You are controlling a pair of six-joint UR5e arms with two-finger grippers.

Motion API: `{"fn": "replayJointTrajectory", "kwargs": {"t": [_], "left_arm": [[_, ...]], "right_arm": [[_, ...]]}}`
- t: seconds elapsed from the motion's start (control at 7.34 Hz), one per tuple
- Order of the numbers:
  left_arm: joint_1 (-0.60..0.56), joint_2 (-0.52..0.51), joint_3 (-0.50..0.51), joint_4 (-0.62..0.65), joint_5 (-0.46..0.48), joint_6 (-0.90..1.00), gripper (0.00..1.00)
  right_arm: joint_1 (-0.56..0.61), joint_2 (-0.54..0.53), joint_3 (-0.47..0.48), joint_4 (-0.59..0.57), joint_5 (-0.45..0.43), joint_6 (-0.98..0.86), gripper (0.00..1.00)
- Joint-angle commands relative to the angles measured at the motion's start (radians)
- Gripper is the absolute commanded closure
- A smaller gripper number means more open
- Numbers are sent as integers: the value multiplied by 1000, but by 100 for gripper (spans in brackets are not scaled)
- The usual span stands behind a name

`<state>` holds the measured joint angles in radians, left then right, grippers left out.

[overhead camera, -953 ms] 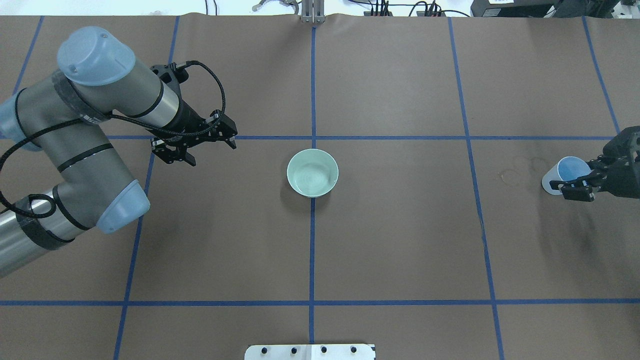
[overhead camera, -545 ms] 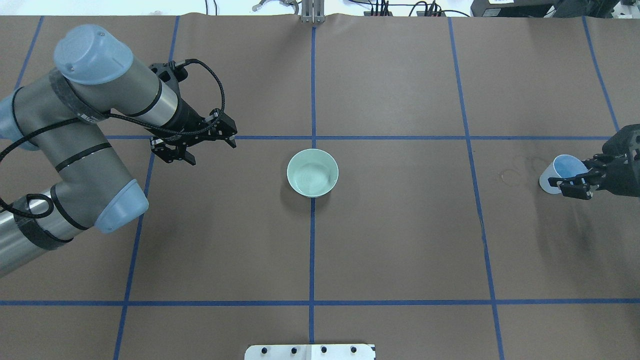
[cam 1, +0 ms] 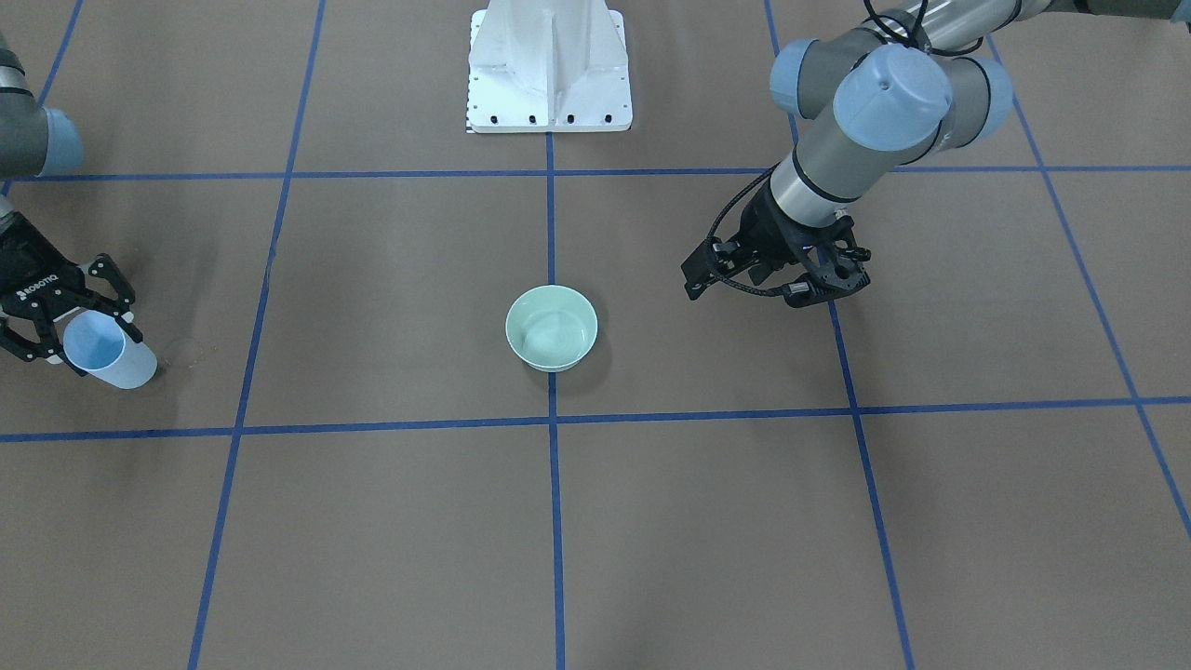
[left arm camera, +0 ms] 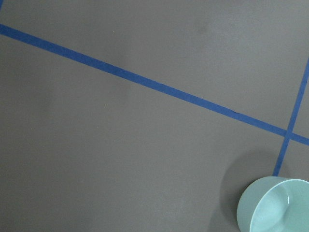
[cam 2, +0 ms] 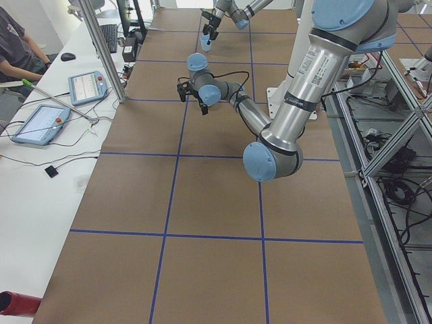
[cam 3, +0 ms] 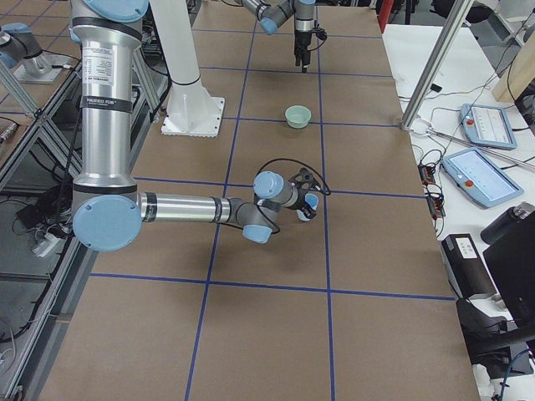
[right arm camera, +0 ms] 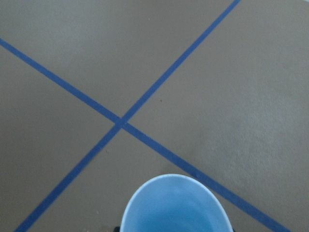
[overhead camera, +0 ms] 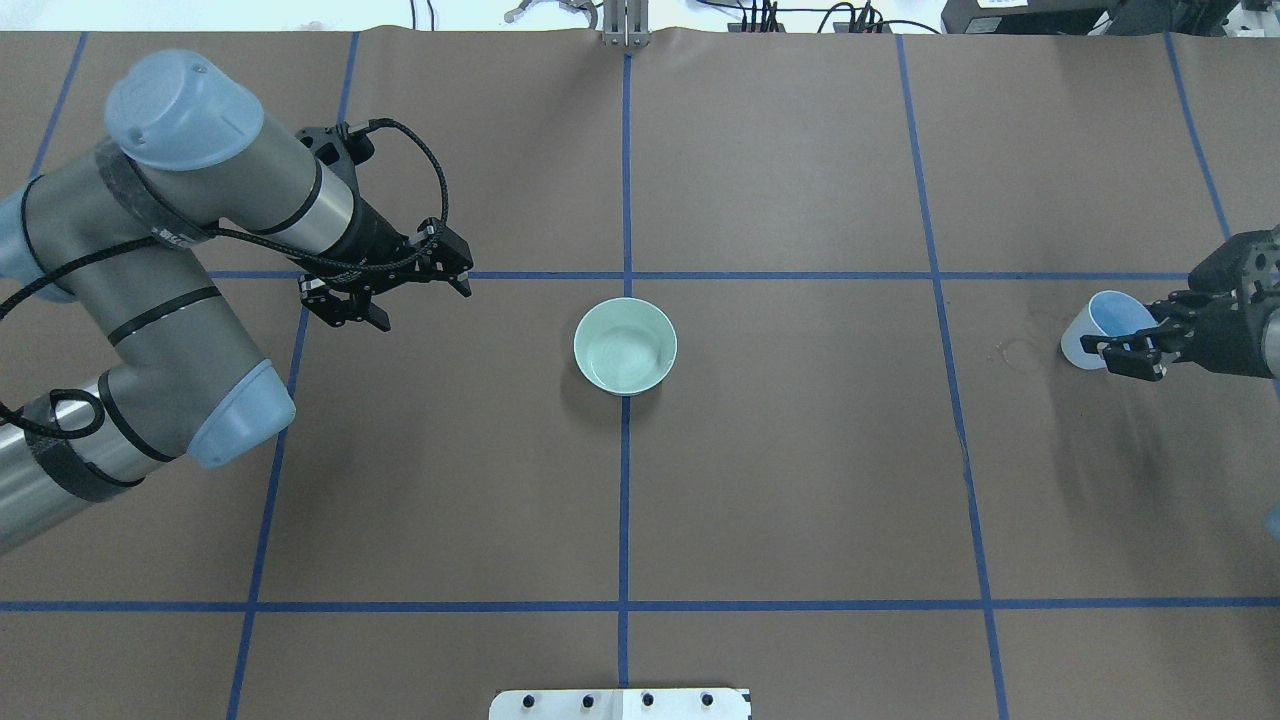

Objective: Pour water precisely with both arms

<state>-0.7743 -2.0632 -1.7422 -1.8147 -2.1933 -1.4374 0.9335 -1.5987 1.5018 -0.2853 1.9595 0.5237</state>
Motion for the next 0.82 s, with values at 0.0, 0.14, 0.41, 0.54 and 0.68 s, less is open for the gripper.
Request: {"fn": "replayJointTrajectory", "kwargs": {"t": [0.0,0.14,0.41,0.54,0.68], "left_arm": [[0,6,1,0,1,0,0],[-3,9,1,0,1,5,0],[-23,18,3,-2,0,26,0],[-25,18,4,-2,0,28,0],[-28,18,9,-2,0,29,0]], "right_arm": [[-42,98,78,-153,-2,114,85],[-67,150,86,-217,-7,122,87],[-149,234,179,-440,-48,125,97],[-216,296,263,-633,-118,124,100],[-269,369,309,-826,-135,125,100]]}}
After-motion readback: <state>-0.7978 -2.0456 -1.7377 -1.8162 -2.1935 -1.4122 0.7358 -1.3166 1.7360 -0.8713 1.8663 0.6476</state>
